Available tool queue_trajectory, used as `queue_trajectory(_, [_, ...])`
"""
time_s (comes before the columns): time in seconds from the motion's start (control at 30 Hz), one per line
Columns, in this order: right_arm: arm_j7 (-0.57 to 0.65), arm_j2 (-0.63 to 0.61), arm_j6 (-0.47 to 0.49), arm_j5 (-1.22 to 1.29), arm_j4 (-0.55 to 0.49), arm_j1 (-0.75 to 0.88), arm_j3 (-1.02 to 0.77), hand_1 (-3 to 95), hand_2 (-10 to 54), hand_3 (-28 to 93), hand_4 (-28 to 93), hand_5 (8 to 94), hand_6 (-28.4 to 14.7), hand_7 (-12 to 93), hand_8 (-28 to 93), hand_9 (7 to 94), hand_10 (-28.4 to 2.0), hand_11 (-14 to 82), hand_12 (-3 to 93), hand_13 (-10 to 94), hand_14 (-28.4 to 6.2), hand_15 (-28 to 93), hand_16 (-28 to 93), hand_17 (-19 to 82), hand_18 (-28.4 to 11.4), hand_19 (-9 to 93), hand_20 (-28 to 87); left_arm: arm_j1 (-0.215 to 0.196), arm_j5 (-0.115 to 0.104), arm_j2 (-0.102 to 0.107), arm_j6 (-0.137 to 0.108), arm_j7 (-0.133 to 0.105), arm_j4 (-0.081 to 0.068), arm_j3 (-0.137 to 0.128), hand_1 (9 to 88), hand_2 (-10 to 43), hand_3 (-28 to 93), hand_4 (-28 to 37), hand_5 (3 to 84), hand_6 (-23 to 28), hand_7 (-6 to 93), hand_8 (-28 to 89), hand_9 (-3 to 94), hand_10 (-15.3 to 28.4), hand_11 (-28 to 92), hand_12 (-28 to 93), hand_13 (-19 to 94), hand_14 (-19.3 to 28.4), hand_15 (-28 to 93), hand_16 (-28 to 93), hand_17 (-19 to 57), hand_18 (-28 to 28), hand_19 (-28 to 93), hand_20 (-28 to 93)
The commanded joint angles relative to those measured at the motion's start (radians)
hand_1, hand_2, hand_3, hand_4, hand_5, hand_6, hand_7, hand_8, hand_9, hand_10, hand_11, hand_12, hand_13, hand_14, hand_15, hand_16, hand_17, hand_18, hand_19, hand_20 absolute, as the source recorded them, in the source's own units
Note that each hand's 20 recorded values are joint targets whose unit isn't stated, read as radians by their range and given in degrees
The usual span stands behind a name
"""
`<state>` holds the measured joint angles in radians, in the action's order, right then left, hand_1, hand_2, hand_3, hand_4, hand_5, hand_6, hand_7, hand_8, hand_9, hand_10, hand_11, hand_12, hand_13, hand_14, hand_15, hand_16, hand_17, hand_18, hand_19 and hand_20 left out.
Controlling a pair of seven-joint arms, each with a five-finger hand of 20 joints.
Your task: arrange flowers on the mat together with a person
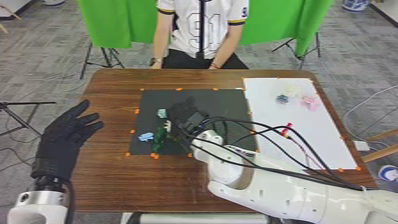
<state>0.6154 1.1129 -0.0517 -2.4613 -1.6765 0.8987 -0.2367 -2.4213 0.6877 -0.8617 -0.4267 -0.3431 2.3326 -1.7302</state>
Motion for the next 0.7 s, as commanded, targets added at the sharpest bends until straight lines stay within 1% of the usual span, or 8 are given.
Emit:
queue_trajectory(0.03, [-0.026, -0.007, 0.092, -0.017, -0.026, 0.013, -0.038, 45.0, -9.5, 72, -28, 67.7, 5.0, 17, -9, 72.8, -9.1, 25.6, 24.7, 68, -7.1, 57, 16, 25, -16.1, 74, 7, -0.015, 0.003, -0.011, 0.007, 0.009, -0.002, -0.001, 22.0, 5.8, 80, -28.3, 36.3, 7.9, 15.3, -11, 35.0, 19.7, 30, 9, 25, 26.5, 58, -12, -9.0, 21.9, 51, 10])
queue_trajectory(0.1, [-0.035, -0.011, 0.090, -0.015, -0.034, 0.019, -0.045, 44.2, -9.5, 73, -28, 67.5, 4.9, 17, -11, 71.6, -9.6, 27.1, 22.9, 67, -7.2, 58, 16, 25, -16.3, 74, 8, -0.015, 0.010, -0.016, 0.010, 0.019, -0.001, -0.006, 22.1, 5.7, 80, -28.3, 36.3, 7.9, 15.3, -11, 35.0, 19.8, 30, 9, 25, 26.5, 58, -12, -9.0, 21.9, 52, 10])
queue_trajectory(0.23, [-0.053, -0.012, 0.136, -0.005, -0.060, 0.031, -0.073, 41.7, -9.5, 74, -28, 65.1, 4.4, 16, -13, 69.0, -10.6, 30.4, 19.0, 66, -7.9, 59, 16, 24, -16.8, 73, 9, -0.023, 0.010, -0.018, 0.007, 0.016, 0.002, -0.009, 22.0, 5.7, 80, -28.3, 36.3, 7.9, 15.2, -11, 35.0, 19.8, 30, 9, 25, 26.5, 58, -12, -9.0, 21.9, 52, 10])
queue_trajectory(0.43, [-0.059, -0.015, 0.150, 0.007, -0.074, 0.034, -0.079, 38.3, -9.5, 74, -28, 62.5, 3.2, 16, -13, 66.4, -12.4, 30.3, 18.8, 63, -9.3, 60, 16, 22, -17.8, 72, 10, -0.023, 0.015, -0.022, 0.010, 0.021, 0.002, -0.004, 22.0, 5.7, 80, -28.3, 36.3, 7.9, 15.3, -11, 35.1, 19.8, 30, 9, 25, 26.5, 58, -12, -9.0, 21.9, 52, 10])
queue_trajectory(0.6, [-0.067, -0.011, 0.196, 0.003, -0.089, 0.051, -0.105, 36.4, -9.5, 74, -28, 60.7, 2.1, 15, -13, 65.4, -13.0, 30.3, 18.8, 62, -9.7, 61, 15, 21, -18.4, 71, 11, -0.025, 0.019, -0.026, 0.011, 0.028, 0.004, -0.005, 22.1, 5.7, 80, -28.3, 36.3, 7.9, 15.3, -11, 35.1, 19.7, 30, 9, 25, 26.5, 58, -12, -9.0, 21.9, 52, 10])
queue_trajectory(0.63, [-0.069, -0.008, 0.221, 0.001, -0.093, 0.052, -0.112, 35.9, -9.5, 74, -28, 59.9, 1.5, 14, -12, 64.9, -13.2, 30.1, 18.7, 61, -10.2, 61, 15, 21, -18.5, 71, 11, -0.029, 0.013, -0.018, 0.004, 0.019, 0.004, -0.003, 22.1, 5.7, 80, -28.3, 36.3, 7.9, 15.4, -11, 35.0, 19.8, 30, 9, 25, 26.5, 58, -12, -9.0, 21.9, 52, 10])
queue_trajectory(0.67, [-0.072, -0.007, 0.222, 0.003, -0.094, 0.057, -0.116, 35.6, -9.5, 74, -28, 59.3, 1.2, 14, -12, 64.2, -13.5, 30.0, 18.8, 61, -10.5, 61, 15, 21, -18.5, 71, 11, -0.028, 0.017, -0.022, 0.005, 0.028, 0.005, -0.005, 22.2, 5.7, 80, -28.3, 36.3, 7.9, 15.3, -11, 35.1, 19.8, 30, 9, 25, 26.5, 58, -12, -9.0, 21.9, 52, 10])
queue_trajectory(0.7, [-0.063, -0.008, 0.217, 0.008, -0.092, 0.048, -0.108, 35.3, -9.5, 74, -28, 58.4, 1.0, 14, -12, 63.3, -13.7, 30.0, 18.8, 61, -10.7, 62, 15, 21, -18.7, 71, 11, -0.022, 0.015, -0.021, 0.006, 0.029, 0.002, -0.002, 22.2, 5.7, 80, -28.3, 36.3, 7.9, 15.3, -11, 35.1, 19.8, 30, 9, 25, 26.5, 58, -12, -9.0, 21.9, 51, 10])
